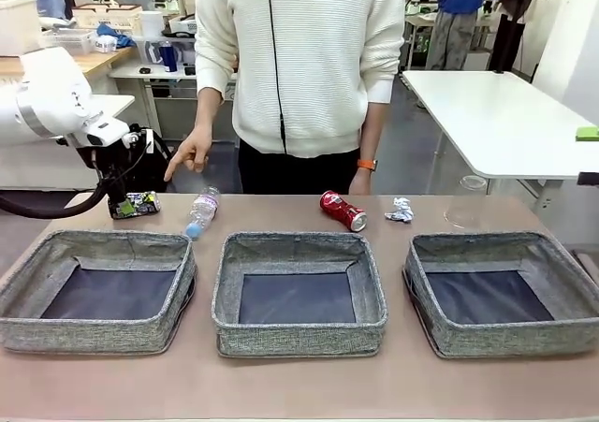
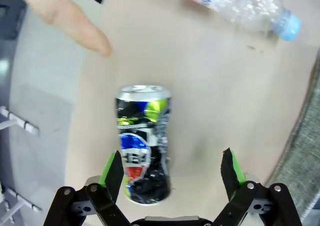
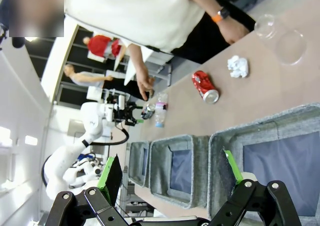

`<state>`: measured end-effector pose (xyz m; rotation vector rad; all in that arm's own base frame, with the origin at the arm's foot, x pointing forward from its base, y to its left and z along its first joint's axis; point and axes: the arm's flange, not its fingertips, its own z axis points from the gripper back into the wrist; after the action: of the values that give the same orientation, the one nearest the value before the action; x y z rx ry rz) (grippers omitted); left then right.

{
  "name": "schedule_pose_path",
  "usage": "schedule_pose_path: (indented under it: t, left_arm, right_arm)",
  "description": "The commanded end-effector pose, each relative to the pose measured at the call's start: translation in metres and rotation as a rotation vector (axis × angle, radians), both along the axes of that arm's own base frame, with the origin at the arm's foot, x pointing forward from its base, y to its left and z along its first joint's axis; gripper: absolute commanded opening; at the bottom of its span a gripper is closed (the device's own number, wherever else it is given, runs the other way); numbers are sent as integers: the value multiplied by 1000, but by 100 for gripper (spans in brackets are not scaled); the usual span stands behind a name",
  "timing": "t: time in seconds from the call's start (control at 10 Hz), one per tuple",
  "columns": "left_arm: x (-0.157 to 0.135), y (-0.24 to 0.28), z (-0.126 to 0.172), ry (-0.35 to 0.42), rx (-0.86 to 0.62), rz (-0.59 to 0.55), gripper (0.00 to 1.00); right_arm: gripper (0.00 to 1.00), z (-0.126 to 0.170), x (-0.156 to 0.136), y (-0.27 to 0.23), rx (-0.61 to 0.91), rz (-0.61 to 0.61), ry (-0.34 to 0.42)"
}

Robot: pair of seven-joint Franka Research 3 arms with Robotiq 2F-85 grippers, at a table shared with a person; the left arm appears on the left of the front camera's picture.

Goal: Sort the waste into the appropriate baskets.
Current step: Pick up the waste item pointed out by the person.

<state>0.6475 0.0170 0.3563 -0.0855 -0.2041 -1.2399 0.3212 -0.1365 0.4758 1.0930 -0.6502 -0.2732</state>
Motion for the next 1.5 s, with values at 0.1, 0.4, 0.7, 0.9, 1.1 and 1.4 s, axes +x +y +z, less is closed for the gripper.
schedule_pose_path:
  t: [0.1, 0.4, 0.7, 0.9, 1.1, 1.4]
  left_arm:
    - [28, 5, 5, -43, -42, 12, 100]
    - [42, 5, -10, 1, -42, 24, 100]
    - [53, 12, -38, 82, -26, 48, 100]
    - [53, 14, -43, 140, -44, 50, 100]
    - [50, 11, -42, 162, -52, 36, 100]
    - [49, 10, -38, 145, -35, 33, 0]
  right_arm:
    - [100, 0, 4, 0, 2, 2, -37]
    - [100, 0, 4, 0, 2, 2, -37]
    - [100, 0, 4, 0, 2, 2, -37]
    - [100, 0, 4, 0, 2, 2, -37]
    - [100, 0, 4, 0, 2, 2, -37]
    - [100, 0, 4, 0, 2, 2, -37]
